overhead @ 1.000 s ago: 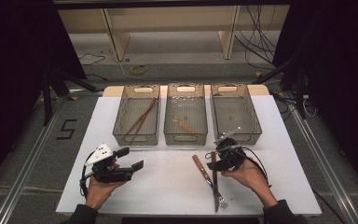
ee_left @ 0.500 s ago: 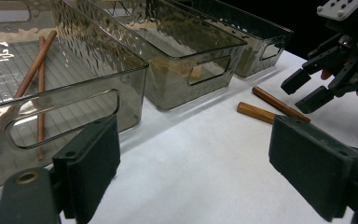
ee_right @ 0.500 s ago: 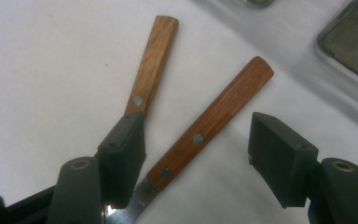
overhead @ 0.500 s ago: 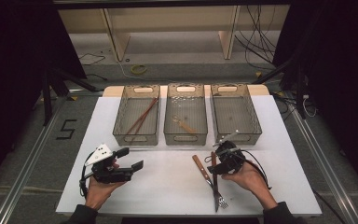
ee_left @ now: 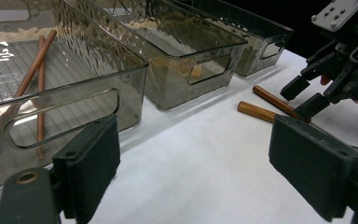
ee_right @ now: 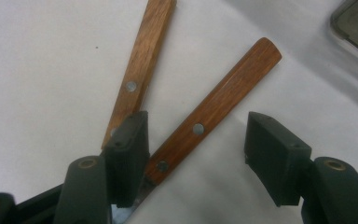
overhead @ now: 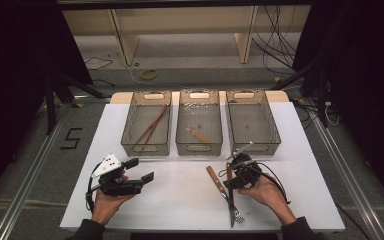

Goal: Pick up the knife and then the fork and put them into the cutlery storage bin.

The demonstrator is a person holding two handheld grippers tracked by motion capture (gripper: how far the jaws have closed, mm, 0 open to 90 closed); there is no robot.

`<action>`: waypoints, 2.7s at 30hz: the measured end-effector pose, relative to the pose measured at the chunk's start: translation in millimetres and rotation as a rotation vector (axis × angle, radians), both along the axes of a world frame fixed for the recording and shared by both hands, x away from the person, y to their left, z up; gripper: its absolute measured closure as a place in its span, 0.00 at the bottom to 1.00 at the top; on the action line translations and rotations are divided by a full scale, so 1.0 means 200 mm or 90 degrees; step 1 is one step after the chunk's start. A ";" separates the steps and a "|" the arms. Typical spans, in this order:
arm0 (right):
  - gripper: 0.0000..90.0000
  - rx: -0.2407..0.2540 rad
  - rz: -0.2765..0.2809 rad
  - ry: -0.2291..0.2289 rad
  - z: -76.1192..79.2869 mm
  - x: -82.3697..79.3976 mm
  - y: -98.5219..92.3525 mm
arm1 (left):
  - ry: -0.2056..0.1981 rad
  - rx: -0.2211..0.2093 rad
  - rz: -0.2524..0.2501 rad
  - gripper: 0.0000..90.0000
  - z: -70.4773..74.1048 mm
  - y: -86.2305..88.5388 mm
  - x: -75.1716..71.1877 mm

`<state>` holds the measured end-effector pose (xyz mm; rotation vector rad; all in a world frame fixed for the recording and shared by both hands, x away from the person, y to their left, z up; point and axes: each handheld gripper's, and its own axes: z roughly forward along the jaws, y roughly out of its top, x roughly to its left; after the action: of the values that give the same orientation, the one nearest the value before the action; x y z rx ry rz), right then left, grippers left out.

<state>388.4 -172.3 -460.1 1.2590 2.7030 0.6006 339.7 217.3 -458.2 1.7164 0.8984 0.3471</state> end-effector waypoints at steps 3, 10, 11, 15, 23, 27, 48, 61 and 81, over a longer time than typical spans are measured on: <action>0.47 -0.003 0.005 0.002 -0.01 0.00 0.01 | -0.001 0.003 -0.001 0.18 0.00 0.00 0.00; 0.51 -0.022 0.011 -0.002 -0.02 -0.01 0.02 | -0.002 0.003 -0.003 0.18 0.00 0.00 0.00; 0.51 -0.026 0.012 -0.003 -0.02 -0.01 0.03 | -0.002 0.003 -0.003 0.18 0.00 0.00 0.00; 0.52 -0.049 0.023 -0.013 -0.02 -0.02 0.05 | -0.002 0.005 -0.003 0.18 0.00 0.00 0.00; 0.58 -0.058 0.030 -0.013 -0.02 -0.03 0.06 | -0.002 0.004 -0.004 0.18 0.00 0.00 0.00; 0.63 -0.057 0.033 -0.011 -0.02 -0.03 0.07 | -0.002 0.007 -0.005 0.18 0.00 0.00 0.00; 0.85 -0.049 0.012 -0.006 -0.01 -0.04 0.07 | -0.001 0.007 -0.009 0.18 0.00 0.00 0.00; 0.86 -0.041 0.024 -0.010 0.00 -0.04 0.06 | -0.003 0.007 -0.008 0.18 0.00 0.00 0.00; 0.86 0.040 0.016 -0.042 0.15 -0.03 -0.03 | -0.002 0.006 -0.006 0.18 0.00 0.00 0.00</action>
<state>382.1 -177.5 -429.5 1.1995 2.6691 0.7223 339.4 217.1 -457.9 1.7275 0.8869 0.3487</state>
